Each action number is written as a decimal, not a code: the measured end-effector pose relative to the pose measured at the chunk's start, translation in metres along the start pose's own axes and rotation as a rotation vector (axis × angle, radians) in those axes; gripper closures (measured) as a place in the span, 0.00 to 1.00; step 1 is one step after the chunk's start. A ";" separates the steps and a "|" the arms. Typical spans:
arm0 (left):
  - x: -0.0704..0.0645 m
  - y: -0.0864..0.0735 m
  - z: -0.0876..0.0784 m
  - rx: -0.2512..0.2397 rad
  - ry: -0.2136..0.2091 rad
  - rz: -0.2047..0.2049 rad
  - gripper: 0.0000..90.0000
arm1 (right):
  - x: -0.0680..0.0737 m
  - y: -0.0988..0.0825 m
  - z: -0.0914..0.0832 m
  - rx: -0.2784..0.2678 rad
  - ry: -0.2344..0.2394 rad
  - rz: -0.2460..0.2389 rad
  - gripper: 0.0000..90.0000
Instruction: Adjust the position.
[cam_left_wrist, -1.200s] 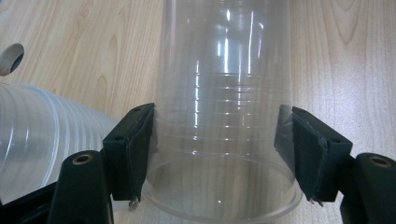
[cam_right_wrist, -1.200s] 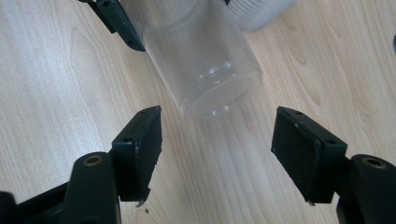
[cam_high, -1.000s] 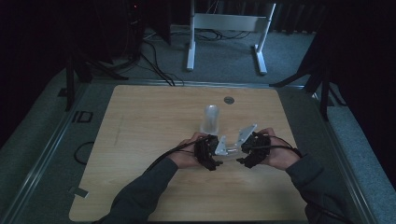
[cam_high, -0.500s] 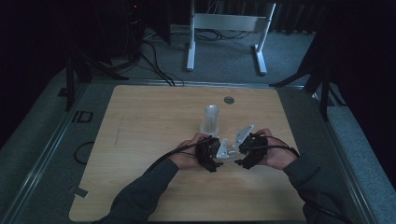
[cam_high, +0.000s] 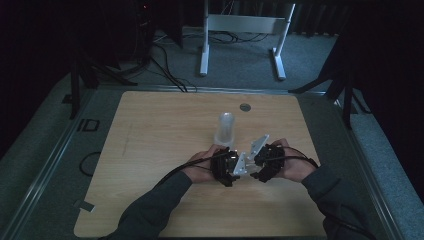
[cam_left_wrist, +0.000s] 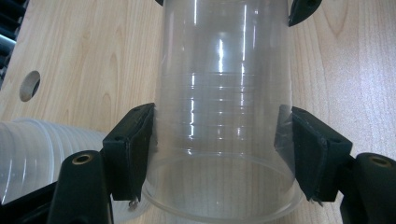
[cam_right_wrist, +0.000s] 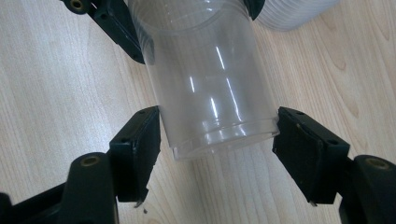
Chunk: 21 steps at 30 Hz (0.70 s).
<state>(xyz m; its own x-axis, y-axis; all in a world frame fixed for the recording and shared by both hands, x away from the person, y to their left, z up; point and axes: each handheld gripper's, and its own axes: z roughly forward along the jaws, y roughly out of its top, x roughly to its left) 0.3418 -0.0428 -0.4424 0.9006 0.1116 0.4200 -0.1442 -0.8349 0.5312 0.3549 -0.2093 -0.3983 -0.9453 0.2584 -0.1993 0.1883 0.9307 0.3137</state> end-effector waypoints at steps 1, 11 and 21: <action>0.000 0.000 0.000 -0.001 -0.001 -0.001 0.34 | 0.000 0.000 0.000 0.000 0.001 0.002 0.36; -0.001 0.001 0.000 -0.016 0.011 0.012 0.33 | -0.001 -0.001 0.002 -0.005 0.022 0.011 0.39; -0.001 0.002 -0.002 0.003 0.021 0.053 0.33 | -0.001 -0.002 0.003 -0.002 0.024 0.013 0.40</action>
<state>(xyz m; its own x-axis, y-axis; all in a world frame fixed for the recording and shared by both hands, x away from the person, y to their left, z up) 0.3398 -0.0435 -0.4401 0.8829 0.0788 0.4629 -0.1900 -0.8414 0.5058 0.3559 -0.2108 -0.4013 -0.9489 0.2639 -0.1730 0.1997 0.9268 0.3181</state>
